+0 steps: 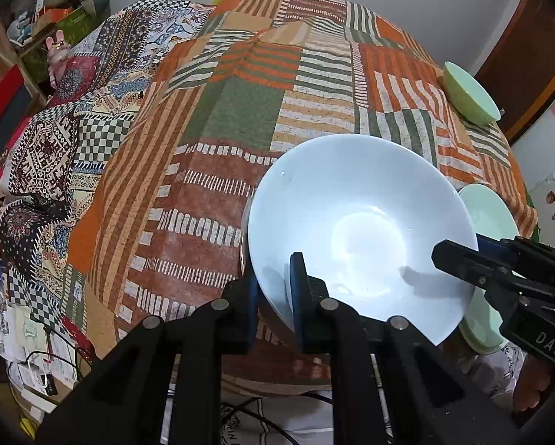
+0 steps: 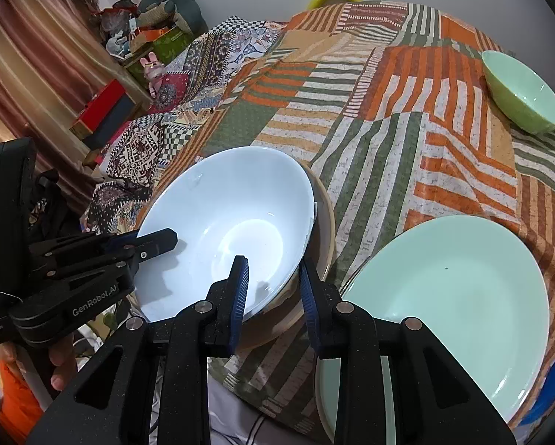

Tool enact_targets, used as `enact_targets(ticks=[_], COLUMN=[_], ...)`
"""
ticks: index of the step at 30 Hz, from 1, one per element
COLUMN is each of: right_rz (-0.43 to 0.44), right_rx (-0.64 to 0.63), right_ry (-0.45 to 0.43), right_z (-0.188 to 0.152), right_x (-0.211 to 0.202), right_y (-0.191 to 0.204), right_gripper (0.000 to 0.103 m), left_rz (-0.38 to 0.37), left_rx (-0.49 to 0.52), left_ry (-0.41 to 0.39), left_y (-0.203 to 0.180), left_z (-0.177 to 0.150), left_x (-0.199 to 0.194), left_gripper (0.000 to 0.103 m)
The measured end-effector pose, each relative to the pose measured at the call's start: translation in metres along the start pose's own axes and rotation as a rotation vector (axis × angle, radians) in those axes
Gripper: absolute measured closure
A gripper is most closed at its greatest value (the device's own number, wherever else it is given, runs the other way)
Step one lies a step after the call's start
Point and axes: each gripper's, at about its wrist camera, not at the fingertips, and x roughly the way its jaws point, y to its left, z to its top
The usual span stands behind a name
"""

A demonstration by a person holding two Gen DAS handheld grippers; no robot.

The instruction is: Organize plates and bowls

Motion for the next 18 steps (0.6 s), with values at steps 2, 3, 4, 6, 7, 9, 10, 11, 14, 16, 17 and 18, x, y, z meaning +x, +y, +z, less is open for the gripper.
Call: enact_targets(ticks=[2,3,4,6,7,9,10,11,14,16,17,18], right_rz=[0.0,-0.001,0.0,0.002,0.006,0.014,0.015,0.016,0.011,0.001,-0.003,-0.004], right_rx=[-0.002,-0.002,-0.002,0.0,0.0,0.001,0.0,-0.002,-0.011,-0.025,-0.03,-0.033], right_ry=[-0.001,0.0,0.001,0.002,0.003,0.005,0.007,0.008,0.006,0.005,0.004,0.005], right_z=[0.0003,0.001,0.0014,0.0017,0.0017,0.0014,0.0014,0.0014,0.0005,0.0004,0.0001,-0.0003], right_x=[0.0003,0.0012,0.0021,0.0021,0.0023,0.0028,0.0033,0.0036,0.0037,0.0047,0.0049,0.0052], right_y=[-0.0001,-0.0002,-0.0001,-0.0008,-0.0011,-0.0015,-0.0013,-0.0018,-0.0009,0.0009,0.0017,0.0023], right_gripper=[0.077,0.077,0.077,0.077,0.077,0.075,0.075,0.075,0.075,0.075,0.075,0.075], left_rz=[0.001,0.002,0.0,-0.002,-0.003,-0.006,-0.008,-0.009,-0.011,-0.006,-0.002,0.003], left_rx=[0.001,0.0,-0.001,-0.004,-0.006,-0.01,-0.01,-0.012,-0.018,-0.019,-0.017,-0.015], left_ry=[-0.001,-0.001,0.0,0.002,0.003,0.005,0.007,0.009,0.017,0.021,0.023,0.024], left_y=[0.0001,0.0002,0.0003,0.0007,0.0012,0.0018,0.0022,0.0022,0.0027,0.0028,0.0026,0.0021], left_z=[0.0012,0.0016,0.0017,0.0023,0.0028,0.003,0.003,0.0031,0.0037,0.0035,0.0035,0.0034], left_x=[0.0003,0.0008,0.0008,0.0013,0.0014,0.0011,0.001,0.0011,0.0003,-0.0015,-0.0023,-0.0029], left_gripper=[0.089,0.089,0.089,0.089,0.089,0.089,0.089,0.089,0.089,0.089,0.088,0.087])
